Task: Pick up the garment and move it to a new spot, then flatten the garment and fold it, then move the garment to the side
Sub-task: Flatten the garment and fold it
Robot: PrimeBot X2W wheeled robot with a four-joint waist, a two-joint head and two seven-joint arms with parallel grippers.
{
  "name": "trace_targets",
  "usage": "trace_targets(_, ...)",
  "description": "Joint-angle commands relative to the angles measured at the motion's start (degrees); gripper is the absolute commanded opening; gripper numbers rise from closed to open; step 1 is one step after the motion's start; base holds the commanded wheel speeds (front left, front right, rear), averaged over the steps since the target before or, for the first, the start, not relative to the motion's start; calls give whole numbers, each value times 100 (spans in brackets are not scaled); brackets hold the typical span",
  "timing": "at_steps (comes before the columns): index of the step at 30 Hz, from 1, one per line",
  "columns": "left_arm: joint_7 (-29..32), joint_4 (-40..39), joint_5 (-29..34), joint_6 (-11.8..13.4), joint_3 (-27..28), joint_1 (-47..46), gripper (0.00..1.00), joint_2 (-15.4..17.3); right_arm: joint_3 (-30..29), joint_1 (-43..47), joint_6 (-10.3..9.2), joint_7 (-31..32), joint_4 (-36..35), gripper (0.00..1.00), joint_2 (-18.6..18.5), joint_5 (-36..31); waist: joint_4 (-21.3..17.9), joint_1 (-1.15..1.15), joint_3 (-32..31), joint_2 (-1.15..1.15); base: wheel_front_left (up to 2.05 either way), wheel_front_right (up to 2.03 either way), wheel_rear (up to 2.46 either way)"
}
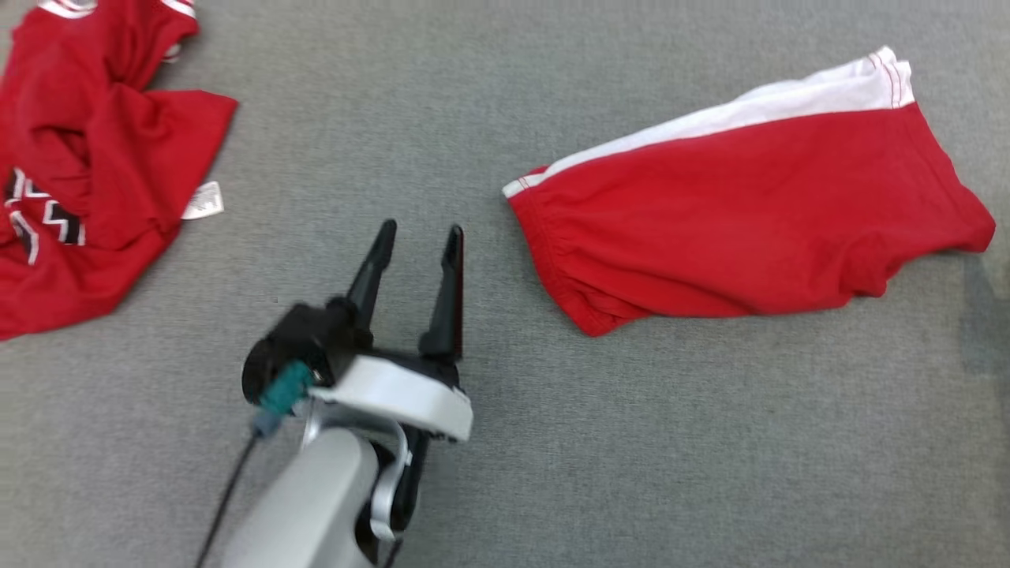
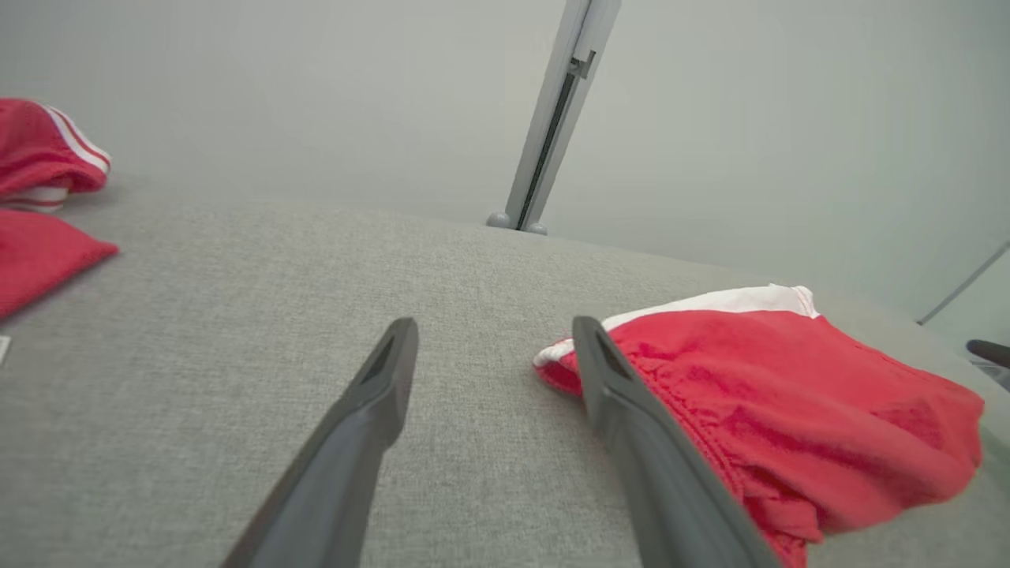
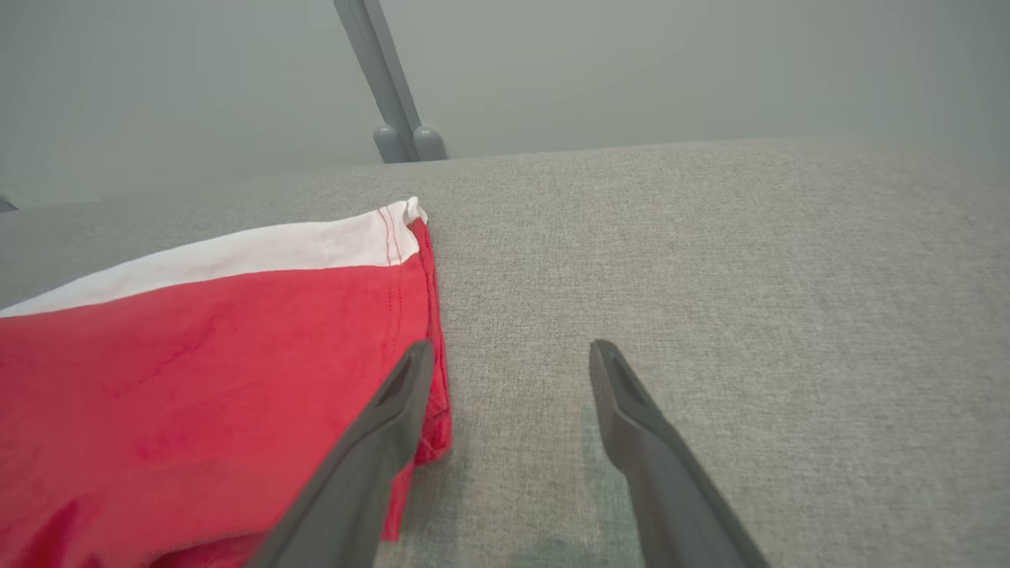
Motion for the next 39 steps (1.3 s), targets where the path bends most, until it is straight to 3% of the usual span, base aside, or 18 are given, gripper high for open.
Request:
trace_targets(1, -10, -92, 250, 65, 103, 108, 100, -40, 43, -91, -8, -32, 108, 100, 114, -90, 155, 0, -147, 0, 0, 0, 0)
trace_targets(5, -10, -386, 1437, 284, 149, 597, 100, -268, 218, -334, -8, -99, 873, 100, 457, -509, 414, 0, -308, 0, 0, 0, 0)
trace_targets(8, -10, -466, 1913, 324, 52, 872, 100, -371, 330, -522, -8, -14, 1500, 100, 737, -743, 598, 0, -388, 0, 0, 0, 0)
trace_targets(18, -11, -609, 2074, 284, -155, 1148, 100, -456, 611, -685, -7, 727, 2949, 100, 1358, -893, 1009, 0, -438, 0, 0, 0, 0)
trace_targets(19, -11, -623, 2061, 307, -159, 1142, 100, -455, 641, -678, -5, 733, 3012, 96, 1385, -904, 1017, 0, -444, 0, 0, 0, 0)
trace_targets(20, -11, -622, 2053, 331, -162, 1134, 100, -455, 689, -660, -5, 715, 3057, 38, 1399, -957, 1019, 0, -454, 0, 0, 0, 0)
trace_targets(21, -11, -614, 2055, 340, -156, 1134, 100, -456, 723, -632, -5, 683, 3087, 14, 1420, -980, 1009, 0, -472, 0, 0, 0, 0)
trace_targets(22, -11, -604, 2060, 361, -145, 1140, 100, -457, 731, -614, -5, 656, 3135, 0, 1432, -980, 988, 0, -489, 0, 0, 0, 0)
trace_targets(34, -12, -467, 2126, 259, -25, 1190, 100, -457, 809, -585, -12, -207, 3503, 0, 1184, -1178, 325, 0, -752, 0, 0, 0, 0)
trace_targets(39, -12, -388, 2146, 189, -7, 1122, 100, -455, 1128, -957, -11, -543, 3794, 0, 1035, -1763, -22, 0, -811, 0, 0, 0, 0)
